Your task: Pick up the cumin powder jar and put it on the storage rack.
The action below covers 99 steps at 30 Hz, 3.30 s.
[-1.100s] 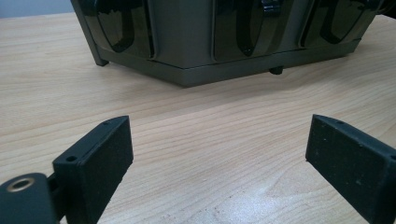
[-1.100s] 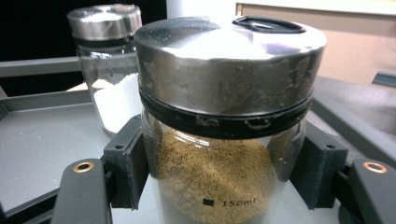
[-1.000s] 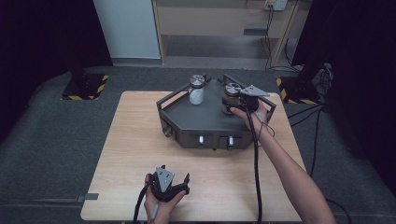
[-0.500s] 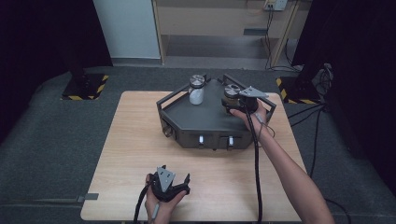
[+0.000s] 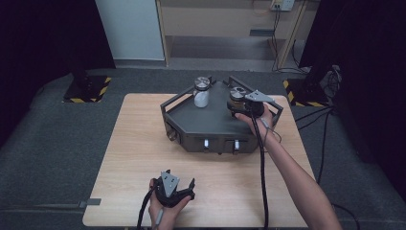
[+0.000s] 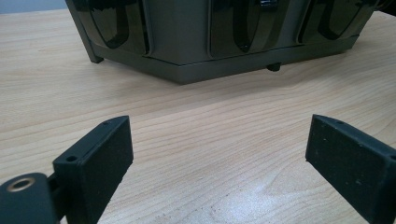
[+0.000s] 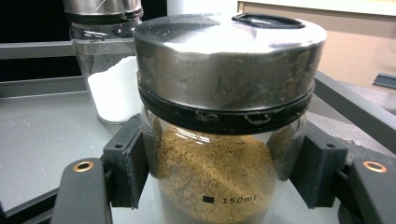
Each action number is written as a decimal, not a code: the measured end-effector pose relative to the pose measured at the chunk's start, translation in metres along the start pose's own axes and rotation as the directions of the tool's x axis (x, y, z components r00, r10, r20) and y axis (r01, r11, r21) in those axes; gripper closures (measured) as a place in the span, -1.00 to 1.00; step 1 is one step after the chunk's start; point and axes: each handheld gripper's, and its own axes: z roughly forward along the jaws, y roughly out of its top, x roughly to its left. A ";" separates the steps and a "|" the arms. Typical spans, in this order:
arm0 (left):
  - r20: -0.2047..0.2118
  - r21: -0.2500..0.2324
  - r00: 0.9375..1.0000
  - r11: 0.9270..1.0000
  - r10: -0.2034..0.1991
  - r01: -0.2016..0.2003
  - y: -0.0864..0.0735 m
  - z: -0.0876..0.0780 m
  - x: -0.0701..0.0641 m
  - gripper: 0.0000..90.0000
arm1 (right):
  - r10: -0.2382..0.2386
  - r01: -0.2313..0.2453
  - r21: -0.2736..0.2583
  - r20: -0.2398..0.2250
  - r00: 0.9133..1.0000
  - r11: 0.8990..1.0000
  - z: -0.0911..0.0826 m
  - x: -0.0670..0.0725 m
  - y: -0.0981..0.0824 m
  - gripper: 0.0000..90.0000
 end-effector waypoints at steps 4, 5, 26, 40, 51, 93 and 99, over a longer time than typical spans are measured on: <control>0.000 0.002 1.000 1.000 -0.002 0.002 0.000 0.000 0.000 -0.86 | 0.001 -0.001 -0.003 0.002 1.000 1.000 0.000 0.000 -0.001 -0.31; 0.000 0.001 1.000 1.000 -0.001 0.001 0.000 0.000 0.000 -0.86 | 0.001 -0.001 -0.005 0.004 1.000 1.000 0.000 0.001 -0.001 -0.31; -0.011 -0.002 1.000 1.000 0.010 -0.010 0.000 0.001 -0.002 -0.86 | -0.011 0.013 -0.051 0.028 1.000 0.999 -0.028 0.010 0.012 -0.88; -0.028 -0.010 0.999 1.000 0.026 -0.026 0.000 -0.002 -0.004 -0.86 | 0.029 -0.028 -0.120 0.007 1.000 0.992 -0.102 0.019 -0.005 -0.89; -0.034 -0.019 0.999 0.999 0.042 -0.043 0.000 -0.005 -0.006 -0.86 | 0.056 -0.055 -0.154 0.004 0.998 0.987 -0.160 0.030 -0.032 -0.89; -0.023 -0.022 0.998 0.998 0.057 -0.058 -0.001 -0.007 -0.008 -0.86 | 0.190 -0.194 0.023 0.117 0.975 0.981 -0.267 0.074 -0.162 -0.91; -0.014 -0.020 0.998 0.998 0.059 -0.059 -0.001 -0.006 -0.008 -0.86 | 0.195 -0.200 0.031 0.117 0.974 0.979 -0.267 0.076 -0.165 -0.91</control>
